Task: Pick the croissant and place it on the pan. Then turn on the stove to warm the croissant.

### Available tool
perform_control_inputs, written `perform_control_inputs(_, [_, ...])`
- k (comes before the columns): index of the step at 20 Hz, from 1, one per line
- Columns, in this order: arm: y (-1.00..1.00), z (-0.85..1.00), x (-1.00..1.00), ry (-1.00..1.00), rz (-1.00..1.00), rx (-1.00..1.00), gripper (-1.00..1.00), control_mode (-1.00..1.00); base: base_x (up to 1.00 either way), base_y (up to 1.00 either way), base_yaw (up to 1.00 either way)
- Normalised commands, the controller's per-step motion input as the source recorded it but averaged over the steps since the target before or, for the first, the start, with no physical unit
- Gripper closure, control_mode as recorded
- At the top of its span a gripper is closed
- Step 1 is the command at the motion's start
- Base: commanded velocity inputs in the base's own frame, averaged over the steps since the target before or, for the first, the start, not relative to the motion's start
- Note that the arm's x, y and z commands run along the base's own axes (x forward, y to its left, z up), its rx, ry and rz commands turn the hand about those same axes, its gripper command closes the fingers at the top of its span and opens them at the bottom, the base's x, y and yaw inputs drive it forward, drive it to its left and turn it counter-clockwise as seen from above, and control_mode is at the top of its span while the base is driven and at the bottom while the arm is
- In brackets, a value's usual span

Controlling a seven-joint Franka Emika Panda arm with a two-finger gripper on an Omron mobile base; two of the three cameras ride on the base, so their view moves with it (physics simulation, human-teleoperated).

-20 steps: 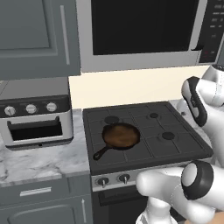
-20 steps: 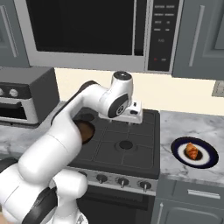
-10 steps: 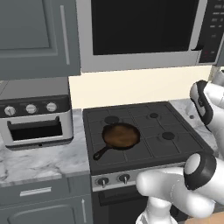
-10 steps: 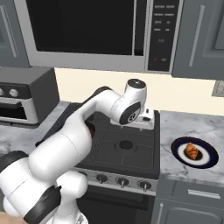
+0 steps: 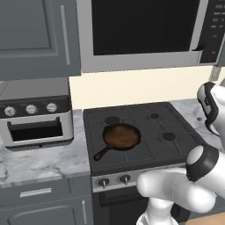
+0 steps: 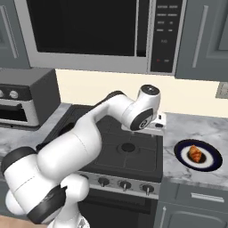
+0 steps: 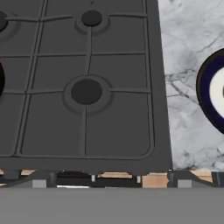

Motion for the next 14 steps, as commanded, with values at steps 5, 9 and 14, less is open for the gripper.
perform_control_inputs(5, [-0.28,-0.11,0.00,0.00,0.00,0.00,-1.00,-1.00,0.00,0.00,0.00])
perform_control_inputs(9, [-0.28,-0.11,0.00,0.00,0.00,0.00,-1.00,-1.00,0.00,0.00,0.00])
perform_control_inputs(14, [-0.29,-0.07,0.00,0.00,0.00,0.00,-1.00,-1.00,0.00,0.00,0.00])
